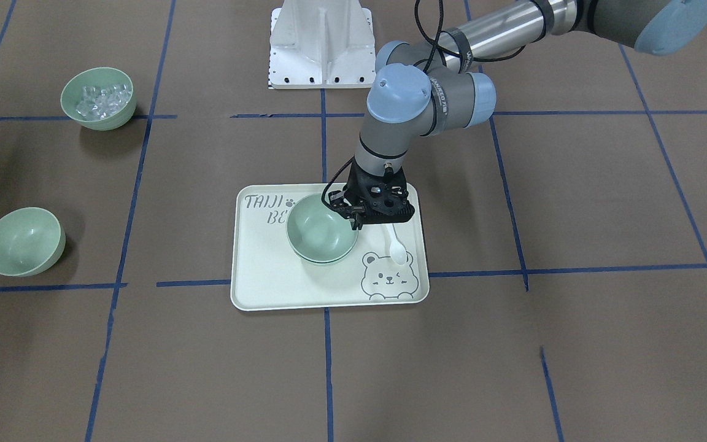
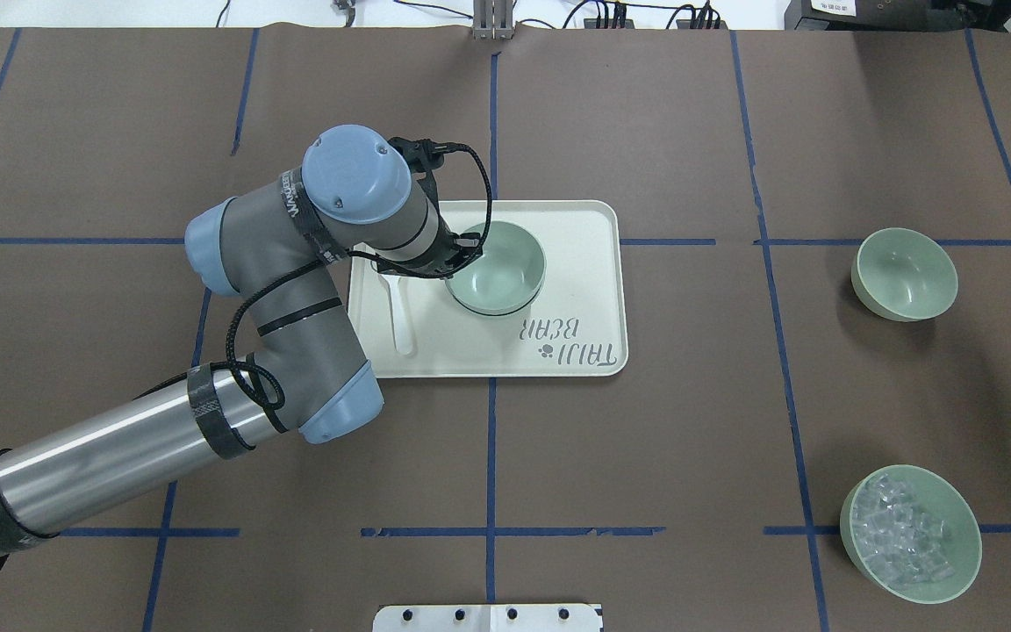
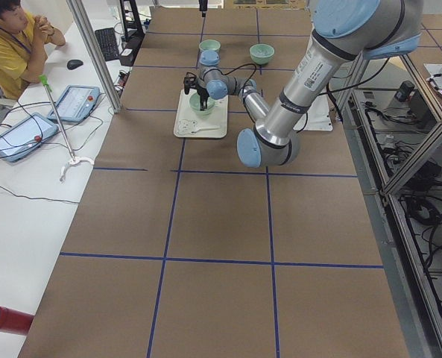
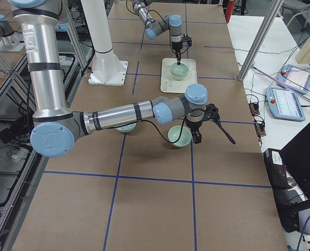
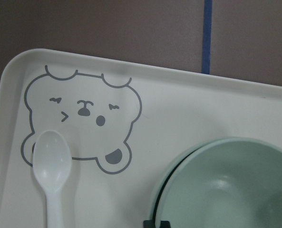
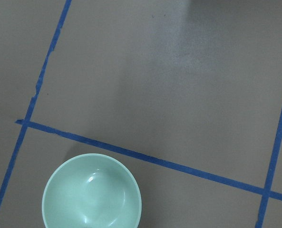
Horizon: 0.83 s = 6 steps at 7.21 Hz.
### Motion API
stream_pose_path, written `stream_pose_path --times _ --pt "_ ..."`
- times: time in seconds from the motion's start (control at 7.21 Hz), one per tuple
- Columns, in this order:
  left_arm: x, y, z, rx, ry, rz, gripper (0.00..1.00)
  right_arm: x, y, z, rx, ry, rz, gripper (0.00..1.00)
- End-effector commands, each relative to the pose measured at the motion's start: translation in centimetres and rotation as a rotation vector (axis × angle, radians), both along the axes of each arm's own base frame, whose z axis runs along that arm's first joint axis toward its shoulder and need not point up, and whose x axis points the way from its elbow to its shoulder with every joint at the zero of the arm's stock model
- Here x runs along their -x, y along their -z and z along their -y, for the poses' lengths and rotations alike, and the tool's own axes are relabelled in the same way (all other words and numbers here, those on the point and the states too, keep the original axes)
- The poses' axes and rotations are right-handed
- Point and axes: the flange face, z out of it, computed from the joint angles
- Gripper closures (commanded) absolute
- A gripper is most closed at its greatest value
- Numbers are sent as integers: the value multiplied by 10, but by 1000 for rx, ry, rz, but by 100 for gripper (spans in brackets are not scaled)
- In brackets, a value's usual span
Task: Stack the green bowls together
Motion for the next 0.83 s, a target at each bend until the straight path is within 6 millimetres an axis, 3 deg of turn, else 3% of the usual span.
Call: stream_pose_path --times 0.0,0.14,0.28,0.55,0.69 --pt "9 -4 7 -34 45 20 0 0 0 0 1 0 0 0" --pt "43 4 29 -88 50 19 0 0 0 0 1 0 0 0" --pt "90 -14 35 -125 -37 9 0 2 -1 -1 2 3 0 0" --pt "263 -99 70 -310 -193 59 0 8 -4 -4 19 7 1 0" --pt "332 -164 80 -356 -240 132 0 10 -3 -4 30 -6 3 0"
